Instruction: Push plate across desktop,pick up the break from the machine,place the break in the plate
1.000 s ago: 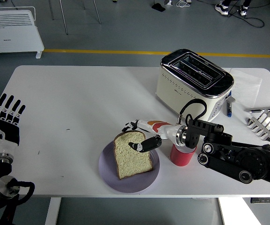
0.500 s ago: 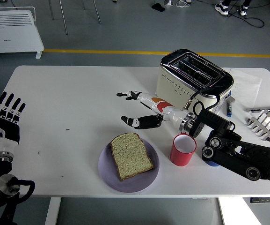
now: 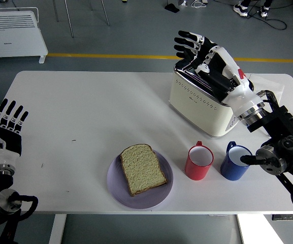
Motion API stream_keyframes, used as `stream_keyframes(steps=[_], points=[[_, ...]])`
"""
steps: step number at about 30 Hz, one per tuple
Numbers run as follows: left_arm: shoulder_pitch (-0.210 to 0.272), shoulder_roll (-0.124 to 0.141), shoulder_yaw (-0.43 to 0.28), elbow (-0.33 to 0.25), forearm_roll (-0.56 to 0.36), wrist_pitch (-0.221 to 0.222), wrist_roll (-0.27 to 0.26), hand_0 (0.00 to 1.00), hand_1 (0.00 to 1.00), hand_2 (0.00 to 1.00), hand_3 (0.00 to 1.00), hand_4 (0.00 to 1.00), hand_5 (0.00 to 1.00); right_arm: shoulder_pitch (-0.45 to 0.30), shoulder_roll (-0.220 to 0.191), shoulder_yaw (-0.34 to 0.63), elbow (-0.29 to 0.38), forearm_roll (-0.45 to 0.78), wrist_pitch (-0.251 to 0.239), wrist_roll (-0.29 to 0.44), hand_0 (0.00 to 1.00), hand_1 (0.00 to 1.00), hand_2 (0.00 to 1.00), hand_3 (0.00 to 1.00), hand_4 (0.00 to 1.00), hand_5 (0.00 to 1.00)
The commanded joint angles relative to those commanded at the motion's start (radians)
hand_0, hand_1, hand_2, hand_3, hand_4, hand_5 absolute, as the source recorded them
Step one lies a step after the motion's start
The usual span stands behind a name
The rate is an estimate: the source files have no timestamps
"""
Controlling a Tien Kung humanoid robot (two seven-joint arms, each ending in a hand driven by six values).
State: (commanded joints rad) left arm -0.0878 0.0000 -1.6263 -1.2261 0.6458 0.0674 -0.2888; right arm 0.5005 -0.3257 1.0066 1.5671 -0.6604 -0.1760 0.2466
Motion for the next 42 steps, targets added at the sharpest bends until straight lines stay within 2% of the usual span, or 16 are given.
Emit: stream_keyframes(steps=[4,10,16,25,30,42], points=[[-0.002,0.0,-0.002,-0.009,0.008,-0.005,0.015,0.739,0.76,0.801,0.764,0.568,0.998,-0.099,0.008,0.148,-0.01,0.105,0.007,0.002,0.842,0.79,0.803,0.79,0.574,0.432],[-0.009,0.0,-0.008,-0.017,0.02,-0.012,0.039,0.741,0.761,0.806,0.769,0.569,0.998,-0.239,0.02,0.396,-0.032,0.129,0.011,0.0,0.841,0.789,0.802,0.788,0.553,0.424],[-0.009,0.0,0.001,-0.019,0.031,-0.021,0.061,0.742,0.764,0.806,0.771,0.571,0.998,-0.364,0.034,0.567,-0.043,0.158,0.036,-0.01,0.838,0.783,0.8,0.787,0.544,0.43],[-0.013,0.0,0.018,-0.019,0.035,-0.024,0.069,0.743,0.763,0.806,0.772,0.573,0.998,-0.425,0.073,0.656,-0.07,0.166,0.05,-0.018,0.837,0.783,0.8,0.794,0.534,0.451],[-0.022,0.0,0.015,-0.018,0.036,-0.026,0.073,0.743,0.763,0.806,0.773,0.577,0.998,-0.422,0.099,0.68,-0.086,0.165,0.053,-0.019,0.837,0.782,0.8,0.8,0.53,0.453],[-0.021,0.0,0.002,-0.021,0.038,-0.03,0.079,0.744,0.764,0.809,0.776,0.584,0.998,-0.404,0.114,0.685,-0.108,0.159,0.06,-0.025,0.833,0.777,0.8,0.805,0.524,0.485]])
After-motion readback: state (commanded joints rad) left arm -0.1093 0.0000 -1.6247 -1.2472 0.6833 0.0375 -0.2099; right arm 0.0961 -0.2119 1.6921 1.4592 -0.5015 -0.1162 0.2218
